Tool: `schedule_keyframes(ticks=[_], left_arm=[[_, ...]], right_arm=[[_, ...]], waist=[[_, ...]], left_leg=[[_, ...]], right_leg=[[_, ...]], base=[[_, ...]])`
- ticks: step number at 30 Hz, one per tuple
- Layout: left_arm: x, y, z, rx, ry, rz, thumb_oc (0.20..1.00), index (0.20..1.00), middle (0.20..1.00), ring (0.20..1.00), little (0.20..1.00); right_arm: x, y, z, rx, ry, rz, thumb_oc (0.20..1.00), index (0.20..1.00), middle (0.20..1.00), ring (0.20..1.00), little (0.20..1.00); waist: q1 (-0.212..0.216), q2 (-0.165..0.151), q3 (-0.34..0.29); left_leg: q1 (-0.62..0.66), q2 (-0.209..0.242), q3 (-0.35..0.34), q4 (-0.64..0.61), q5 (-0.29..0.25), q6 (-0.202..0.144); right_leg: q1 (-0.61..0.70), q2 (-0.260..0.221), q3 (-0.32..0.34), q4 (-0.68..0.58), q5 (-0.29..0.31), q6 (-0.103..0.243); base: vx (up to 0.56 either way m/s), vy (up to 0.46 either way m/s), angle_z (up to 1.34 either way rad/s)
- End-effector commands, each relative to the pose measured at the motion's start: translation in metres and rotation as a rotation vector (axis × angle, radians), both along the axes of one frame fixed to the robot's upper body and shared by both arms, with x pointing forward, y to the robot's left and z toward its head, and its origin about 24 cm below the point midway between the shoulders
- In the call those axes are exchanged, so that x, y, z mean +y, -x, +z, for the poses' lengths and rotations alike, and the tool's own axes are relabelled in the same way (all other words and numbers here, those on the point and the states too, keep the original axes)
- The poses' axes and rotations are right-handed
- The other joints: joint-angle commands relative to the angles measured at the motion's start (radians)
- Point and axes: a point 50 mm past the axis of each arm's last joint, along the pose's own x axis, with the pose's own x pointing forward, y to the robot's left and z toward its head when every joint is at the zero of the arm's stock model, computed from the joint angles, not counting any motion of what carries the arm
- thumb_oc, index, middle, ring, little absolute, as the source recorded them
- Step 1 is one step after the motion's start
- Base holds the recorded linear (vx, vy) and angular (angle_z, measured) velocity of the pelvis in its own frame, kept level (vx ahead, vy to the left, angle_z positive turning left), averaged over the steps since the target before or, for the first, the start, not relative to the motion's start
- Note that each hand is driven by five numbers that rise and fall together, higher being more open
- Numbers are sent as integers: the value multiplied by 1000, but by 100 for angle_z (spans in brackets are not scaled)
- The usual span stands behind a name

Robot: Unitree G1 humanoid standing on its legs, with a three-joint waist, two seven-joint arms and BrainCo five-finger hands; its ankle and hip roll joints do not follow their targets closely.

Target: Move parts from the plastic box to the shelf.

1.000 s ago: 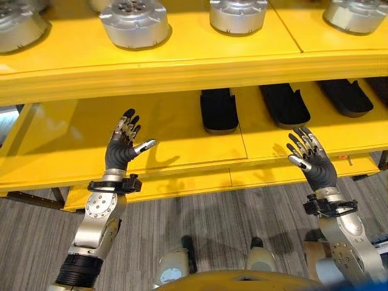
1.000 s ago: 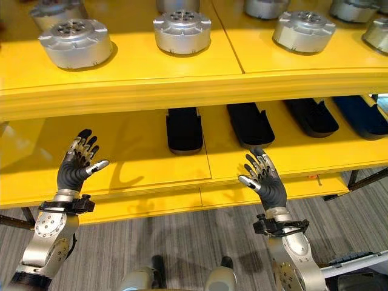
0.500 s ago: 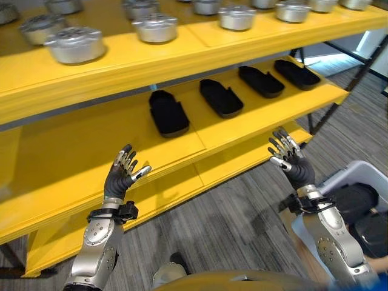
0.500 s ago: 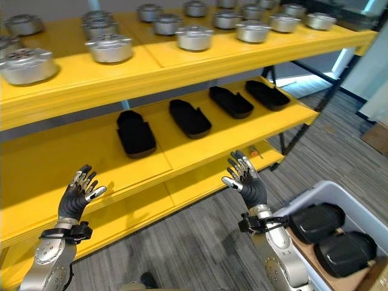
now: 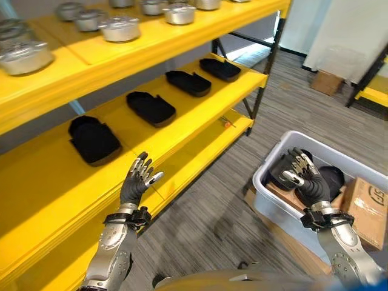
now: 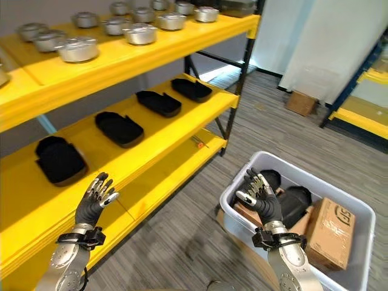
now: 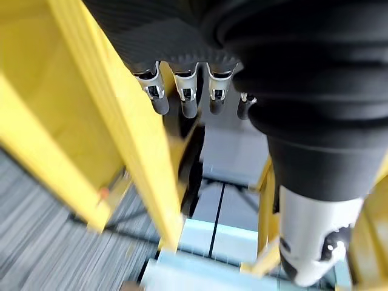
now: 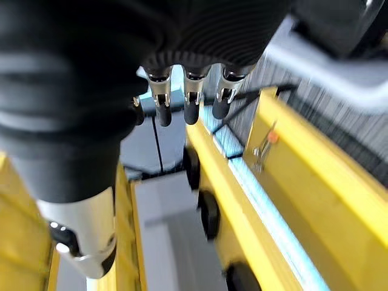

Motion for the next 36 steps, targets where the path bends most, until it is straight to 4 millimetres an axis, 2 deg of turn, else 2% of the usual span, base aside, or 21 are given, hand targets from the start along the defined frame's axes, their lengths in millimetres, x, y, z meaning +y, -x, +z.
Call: schedule_keyframes(ticks=[1, 2, 3, 4, 5, 6, 7, 8, 9, 10, 11, 12, 13, 14, 15, 17, 20, 24, 28, 32, 36], left_arm=[[0, -18, 30, -167, -4, -8, 1000, 1000, 1000, 1000, 1000], [0, -18, 32, -174, 2, -1, 1000, 1000, 1000, 1000, 1000], [0, -18, 32, -175, 1, -1, 1000, 1000, 1000, 1000, 1000], [2, -16, 30, -167, 6, 11, 1000, 1000, 1000, 1000, 1000], [3, -11, 25, -145, 11, 22, 1000, 1000, 1000, 1000, 1000], [3, -11, 25, -146, 10, 22, 1000, 1000, 1000, 1000, 1000], [4, -10, 23, -138, 12, 21, 1000, 1000, 1000, 1000, 1000], [5, -5, 19, -117, 9, 25, 1000, 1000, 1000, 1000, 1000], [5, -5, 19, -117, 9, 25, 1000, 1000, 1000, 1000, 1000], [6, -4, 19, -115, 11, 23, 1000, 1000, 1000, 1000, 1000], [6, -5, 20, -118, -4, 21, 1000, 1000, 1000, 1000, 1000], [7, -5, 20, -118, -9, 21, 1000, 1000, 1000, 1000, 1000], [6, -6, 21, -119, -17, 19, 1000, 1000, 1000, 1000, 1000], [6, -6, 21, -120, -17, 19, 1000, 1000, 1000, 1000, 1000], [6, -7, 21, -126, -19, 17, 1000, 1000, 1000, 1000, 1000], [5, -6, 20, -123, -9, 17, 1000, 1000, 1000, 1000, 1000], [0, -9, 23, -138, 3, -9, 1000, 1000, 1000, 1000, 1000], [0, -10, 26, -148, -1, -27, 1000, 1000, 1000, 1000, 1000], [2, -9, 26, -144, -3, -21, 1000, 1000, 1000, 1000, 1000], [3, -12, 27, -142, -19, -22, 1000, 1000, 1000, 1000, 1000], [2, -15, 32, -159, -43, -40, 1000, 1000, 1000, 1000, 1000]], right_arm=[[-6, -14, 36, -211, 15, -28, 1000, 1000, 1000, 1000, 1000], [-5, -16, 36, -215, 16, -26, 1000, 1000, 1000, 1000, 1000], [-5, -16, 36, -215, 16, -26, 1000, 1000, 1000, 1000, 1000], [-5, -17, 36, -216, 7, -19, 1000, 1000, 1000, 1000, 1000], [-3, -17, 31, -192, 6, 3, 1000, 1000, 1000, 1000, 1000], [-3, -17, 31, -192, 6, 3, 1000, 1000, 1000, 1000, 1000], [-3, -17, 29, -183, 9, 11, 1000, 1000, 1000, 1000, 1000], [-3, -16, 26, -165, 6, 14, 1000, 1000, 1000, 1000, 1000], [-3, -15, 26, -165, 6, 14, 1000, 1000, 1000, 1000, 1000], [-4, -14, 25, -158, 9, 17, 1000, 1000, 1000, 1000, 1000], [-5, -15, 25, -155, 19, 18, 1000, 1000, 1000, 1000, 1000], [-5, -15, 26, -156, 21, 24, 1000, 1000, 1000, 1000, 1000], [-3, -15, 26, -157, 25, 34, 1000, 1000, 1000, 1000, 1000], [-3, -15, 26, -158, 26, 34, 1000, 1000, 1000, 1000, 1000], [1, -17, 26, -163, 23, 54, 1000, 1000, 1000, 1000, 1000], [1, -16, 25, -157, 21, 56, 1000, 1000, 1000, 1000, 1000], [0, -13, 24, -151, 4, 49, 1000, 1000, 1000, 1000, 1000], [4, -14, 20, -132, -6, 58, 1000, 1000, 1000, 1000, 1000], [8, -15, 20, -137, -14, 67, 1000, 1000, 1000, 1000, 1000], [15, -19, 23, -153, -21, 91, 1000, 1000, 1000, 1000, 1000], [23, -22, 24, -158, -41, 116, 1000, 1000, 1000, 1000, 1000]], waist=[[24, -33, 58], [36, -40, 68], [33, -40, 66], [48, -48, 71], [79, -69, 81], [79, -70, 79], [85, -76, 82], [92, -80, 84], [93, -81, 83], [93, -79, 83], [103, -73, 95], [108, -67, 99], [120, -66, 107], [121, -65, 107], [121, -50, 110], [118, -42, 103], [99, -43, 87], [78, -52, 57], [74, -57, 42], [66, -63, 27], [58, -61, 24]], left_leg=[[-75, 39, -209, 135, 62, -70], [-113, -2, -284, 172, 48, -29], [-121, -2, -289, 178, 45, -27], [-137, -55, -367, 206, 9, -2], [-201, -189, -491, 261, -83, 43], [-205, -190, -491, 262, -82, 45], [-224, -218, -514, 266, -100, 55], [-244, -228, -545, 199, -112, 63], [-241, -230, -543, 195, -110, 63], [-246, -224, -545, 147, -95, 58], [-298, -220, -563, 61, -18, 36], [-305, -225, -576, 35, -1, 31], [-299, -247, -604, 6, 3, 29], [-299, -246, -604, 4, 6, 29], [-271, -263, -643, -7, -18, 37], [-256, -255, -632, -22, -15, 31], [-234, -258, -589, -4, -34, 33], [-193, -280, -510, 9, -95, 66], [-172, -289, -480, 4, -117, 78], [-152, -313, -448, 4, -157, 100], [-132, -347, -428, 26, -212, 135]], right_leg=[[75, 10, 21, -102, -2, 29], [64, 12, 35, -111, 20, 17], [62, 11, 32, -112, 21, 18], [60, 11, 65, -118, 26, 13], [68, 12, 119, -124, 33, 7], [65, 11, 118, -124, 35, 8], [72, 15, 136, -126, 36, 7], [74, 19, 164, -122, 38, 11], [74, 18, 165, -122, 37, 11], [77, 19, 172, -123, 38, 14], [85, 22, 186, -125, 39, 17], [90, 30, 198, -127, 39, 17], [102, 37, 216, -125, 32, 17], [100, 38, 217, -126, 34, 17], [109, 52, 256, -105, 9, 19], [112, 56, 270, -105, 10, 19], [138, 30, 273, -114, 3, 24], [137, -23, 317, -107, 9, 56], [123, -44, 332, -107, 20, 72], [107, -72, 355, -101, 33, 105], [75, -96, 367, -13, 29, 136]], base=[[-115, -223, -70], [-101, -97, -62], [-68, -84, -65], [64, -107, -66], [61, -106, -69], [80, -91, -91], [109, -18, -108], [117, -21, -89], [126, 31, -65], [117, 77, -22], [150, 84, -19], [175, 79, -14], [97, 30, -23], [145, 94, -71], [111, 119, -100], [103, 110, -117], [188, 168, -93], [154, 157, -42], [105, 123, -36], [90, 124, -24], [107, 158, -14]])
